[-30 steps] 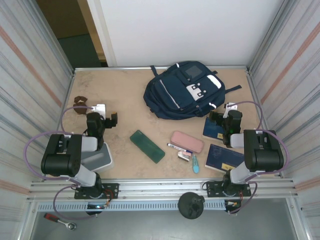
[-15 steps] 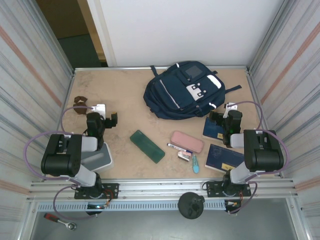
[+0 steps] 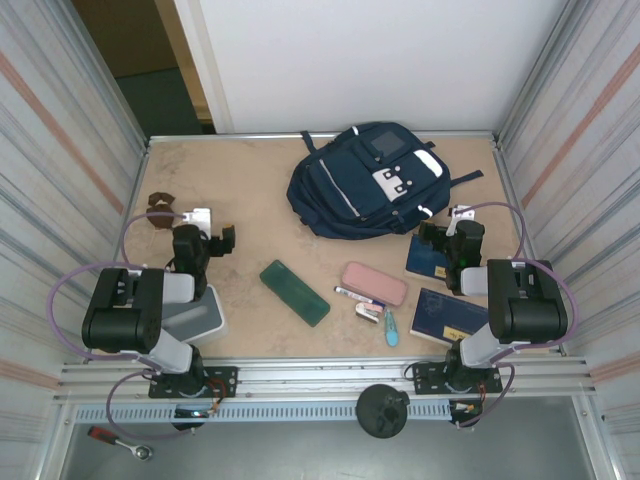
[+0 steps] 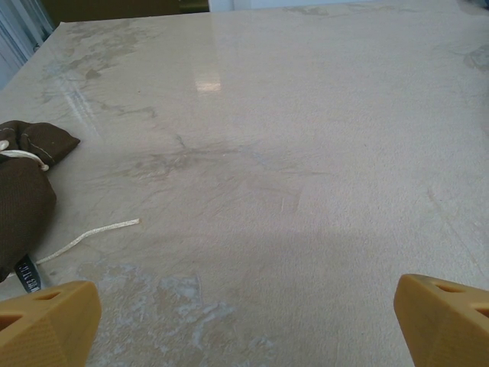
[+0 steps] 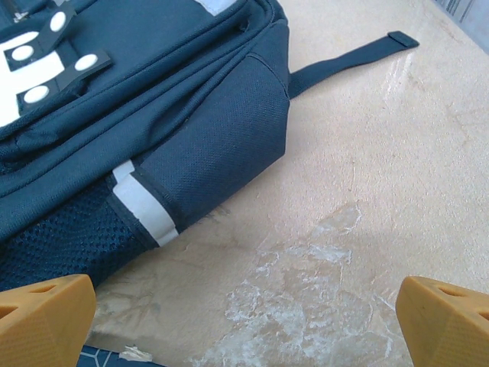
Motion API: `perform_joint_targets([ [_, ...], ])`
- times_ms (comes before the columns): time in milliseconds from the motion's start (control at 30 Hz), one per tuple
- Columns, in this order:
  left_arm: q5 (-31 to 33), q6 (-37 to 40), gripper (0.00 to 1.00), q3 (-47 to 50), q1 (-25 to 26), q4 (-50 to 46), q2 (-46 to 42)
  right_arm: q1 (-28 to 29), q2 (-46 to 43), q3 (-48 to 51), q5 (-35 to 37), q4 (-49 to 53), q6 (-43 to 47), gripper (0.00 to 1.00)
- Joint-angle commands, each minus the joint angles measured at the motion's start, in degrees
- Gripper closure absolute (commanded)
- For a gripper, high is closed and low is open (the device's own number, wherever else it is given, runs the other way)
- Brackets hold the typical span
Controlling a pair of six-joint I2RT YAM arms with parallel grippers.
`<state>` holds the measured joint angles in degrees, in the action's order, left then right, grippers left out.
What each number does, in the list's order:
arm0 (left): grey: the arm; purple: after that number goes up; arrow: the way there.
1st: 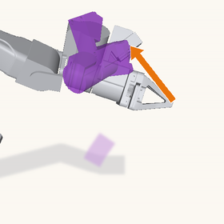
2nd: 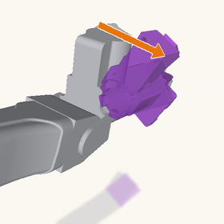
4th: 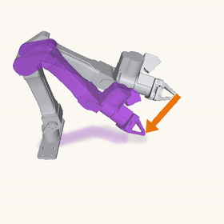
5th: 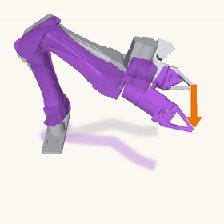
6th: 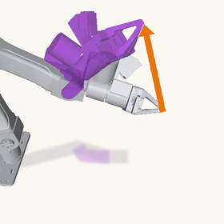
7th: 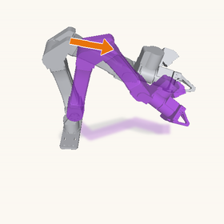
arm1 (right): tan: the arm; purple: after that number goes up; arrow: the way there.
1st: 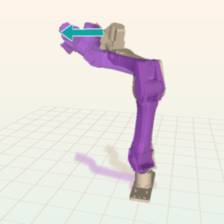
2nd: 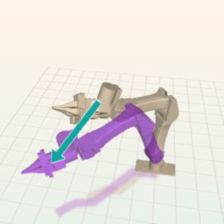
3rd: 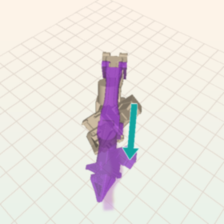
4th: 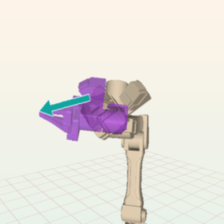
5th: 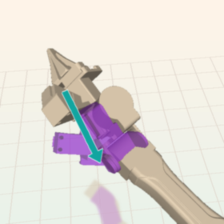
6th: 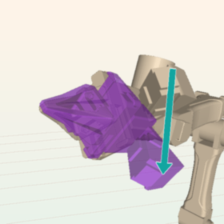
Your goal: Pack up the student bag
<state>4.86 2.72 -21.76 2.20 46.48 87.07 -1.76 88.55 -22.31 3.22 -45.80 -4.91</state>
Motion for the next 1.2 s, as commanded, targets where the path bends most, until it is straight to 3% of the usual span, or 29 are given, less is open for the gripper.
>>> perform_joint_targets([
  [0, 0.14, -0.82, 0.01, -1.44, -0.61, -0.53, -1.17, 1.43, -2.16, -1.21, 4.73, 1.06, -0.49, 0.01],
  [133, 3.63, -3.07, 0.01, -3.95, -1.01, -10.66, -6.95, 2.55, -9.64, -0.98, 11.11, 7.94, -2.2, 0.01],
  [267, 8.65, -7.46, 0.01, -2.91, -2.16, -14.7, -12.9, 2.22, -18.06, 1.59, 19.82, 10.42, -7.15, 0.01],
  [367, 11.04, -11.82, 0.01, -3.13, -2.68, -22.54, -19.43, 0.67, -24.57, -3.83, 26.11, 28.37, -17.21, 0.01],
  [433, 10.2, -18.03, 0.01, -3.92, -2.64, -29.38, -24.16, -0.29, -25.77, -8.02, 25.76, 38.37, -23.77, 0.01],
  [567, -2.4, -33.17, 0.01, -4.26, -1.41, -34.47, -28.79, 0.47, -24.4, -12.22, 15.65, 43.57, -26.94, 0.01],
  [633, -6.3, -36.77, 0.01, -5.23, 2.78, -34.55, -28.09, 0.97, -22.25, -14.75, 12.05, 45.68, -28.39, 0.01],
  [833, -1.84, -36.73, 0.01, -17.84, 22.28, -48.32, -19.33, 0.11, -4.27, -31.9, -10.49, 57.12, -25.42, 0.05],
  [1067, -0.59, -38.62, 0.01, -27.73, 34.32, -50.92, -6.72, -3.02, 6.15, -35.4, -18.47, 55.06, -32.04, 0.1],
  [1167, -1.98, -40.32, 0.01, -30.4, 36.15, -49.44, -2.01, -3.53, 11.45, -38.48, -22.34, 54.43, -33.49, 0.2],
])
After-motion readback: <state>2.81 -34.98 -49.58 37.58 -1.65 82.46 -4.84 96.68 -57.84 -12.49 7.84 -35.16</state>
